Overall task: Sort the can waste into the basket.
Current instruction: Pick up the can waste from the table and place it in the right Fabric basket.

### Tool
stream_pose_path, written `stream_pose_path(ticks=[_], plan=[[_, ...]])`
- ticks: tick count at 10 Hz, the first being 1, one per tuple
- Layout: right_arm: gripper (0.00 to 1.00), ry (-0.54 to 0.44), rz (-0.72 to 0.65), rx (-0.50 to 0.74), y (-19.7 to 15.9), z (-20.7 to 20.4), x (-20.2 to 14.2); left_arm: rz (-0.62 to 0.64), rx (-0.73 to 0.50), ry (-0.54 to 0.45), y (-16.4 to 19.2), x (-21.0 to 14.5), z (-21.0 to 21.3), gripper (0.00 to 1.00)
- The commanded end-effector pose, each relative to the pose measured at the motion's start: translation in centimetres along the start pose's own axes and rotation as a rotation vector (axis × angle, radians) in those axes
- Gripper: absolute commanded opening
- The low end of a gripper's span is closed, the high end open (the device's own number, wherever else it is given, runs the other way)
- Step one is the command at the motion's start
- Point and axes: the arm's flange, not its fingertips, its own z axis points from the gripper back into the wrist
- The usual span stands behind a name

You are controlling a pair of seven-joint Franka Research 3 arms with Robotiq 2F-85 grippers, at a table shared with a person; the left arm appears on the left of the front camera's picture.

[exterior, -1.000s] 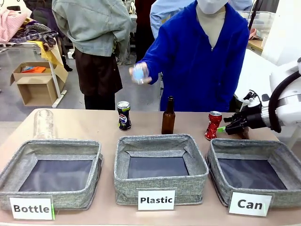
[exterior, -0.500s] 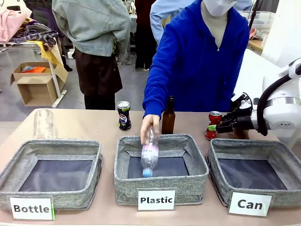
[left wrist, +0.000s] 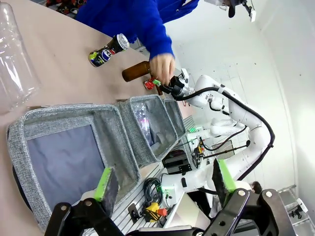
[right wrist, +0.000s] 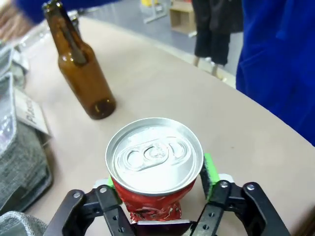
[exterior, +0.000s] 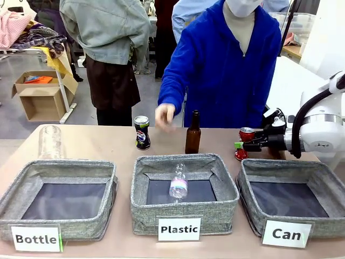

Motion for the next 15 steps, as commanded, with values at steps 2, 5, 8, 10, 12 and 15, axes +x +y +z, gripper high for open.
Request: stream_pose_path(ticks=[2, 5, 8, 10, 12, 15], plan=[[0.00, -0.041, 0.018, -0.026, -0.3, -0.2, -0.3, -0.023, -0.007, 0.008, -0.1, -0.1, 0.3, 1.00], [0.00, -0.077, 0.028, -0.012, -0.2, 1.0, 0.3, -0.023, -0.007, 0.008, -0.1, -0.1, 0.3, 1.00], [0.00, -0.047, 0.053, -0.032, 1.6, 6.7, 5.0, -0.023, -0.007, 0.008, -0.1, -0.1, 0.3, 1.00], [0.00, 0.043, 0.066, 0.021, 4.9, 12.1, 8.7, -0.023, -0.007, 0.008, -0.1, -0.1, 0.3, 1.00], [0.00, 0.170, 0.117, 0.182, 9.8, 17.4, 9.9, -0.023, -0.007, 0.008, -0.1, -0.1, 0.3, 1.00], [0.00, 0.587, 0.434, 0.356, 15.0, 21.2, 7.6, -0.023, -0.007, 0.008, -0.1, -0.1, 0.3, 1.00]])
